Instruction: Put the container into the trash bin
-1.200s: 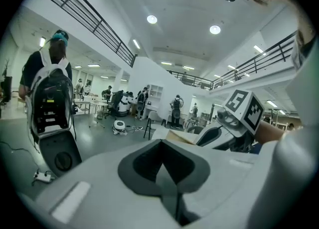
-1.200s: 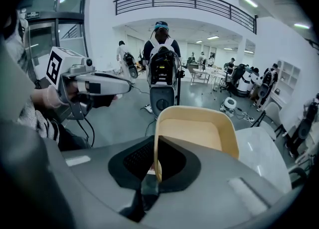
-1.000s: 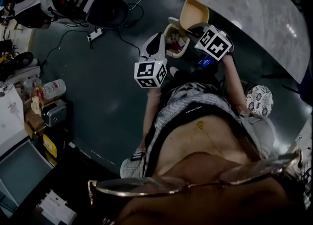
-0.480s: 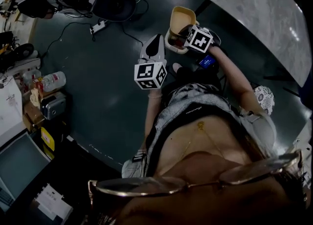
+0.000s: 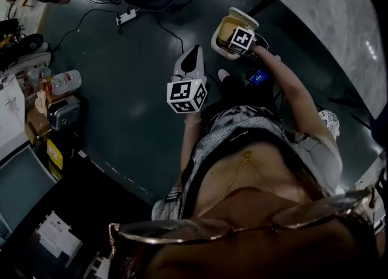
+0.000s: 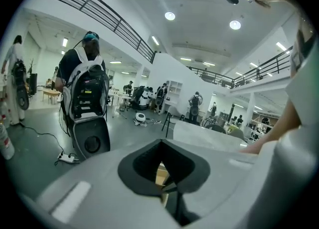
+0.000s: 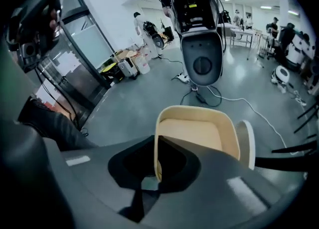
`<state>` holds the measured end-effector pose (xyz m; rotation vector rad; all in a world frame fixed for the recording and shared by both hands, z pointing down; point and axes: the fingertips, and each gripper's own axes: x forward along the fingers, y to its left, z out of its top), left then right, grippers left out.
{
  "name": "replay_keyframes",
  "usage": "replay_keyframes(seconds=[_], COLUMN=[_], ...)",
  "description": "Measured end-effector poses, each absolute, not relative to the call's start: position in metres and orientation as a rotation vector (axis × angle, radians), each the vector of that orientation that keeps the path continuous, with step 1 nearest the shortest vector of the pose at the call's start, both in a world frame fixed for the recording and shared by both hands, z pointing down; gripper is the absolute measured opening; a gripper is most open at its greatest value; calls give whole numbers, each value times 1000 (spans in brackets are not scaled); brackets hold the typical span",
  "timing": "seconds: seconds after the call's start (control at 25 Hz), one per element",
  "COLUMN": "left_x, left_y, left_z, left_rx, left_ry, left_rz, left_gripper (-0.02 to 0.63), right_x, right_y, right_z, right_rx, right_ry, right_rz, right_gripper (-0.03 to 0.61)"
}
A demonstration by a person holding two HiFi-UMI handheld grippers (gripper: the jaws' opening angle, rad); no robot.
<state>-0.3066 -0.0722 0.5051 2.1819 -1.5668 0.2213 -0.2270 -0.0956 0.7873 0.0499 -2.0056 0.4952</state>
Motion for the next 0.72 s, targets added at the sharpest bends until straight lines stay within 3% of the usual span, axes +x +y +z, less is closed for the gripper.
replay_keyframes(seconds=[0.56,0.6,0.64,0.72], left_x=[-330,-331,-332,-333], left_y=[-64,-64,-63,-63], left_z=[524,524,524,525], left_rx=[2087,2084,2082,2080], left_ry=[-1616,-1617,-1617,-1613], left_rz=[259,258,258,258], left_gripper=[1,2,2,2], right_x=[-211,-212,-212,-212], right_y=[-117,-120,-123,-125], right_z=[883,882,880,877], right_rx=[226,246,262,279], right_ry=[-1940,-1945,-1946,-1947], right_rz=[629,630,631,631], right_gripper=[40,65,135,140])
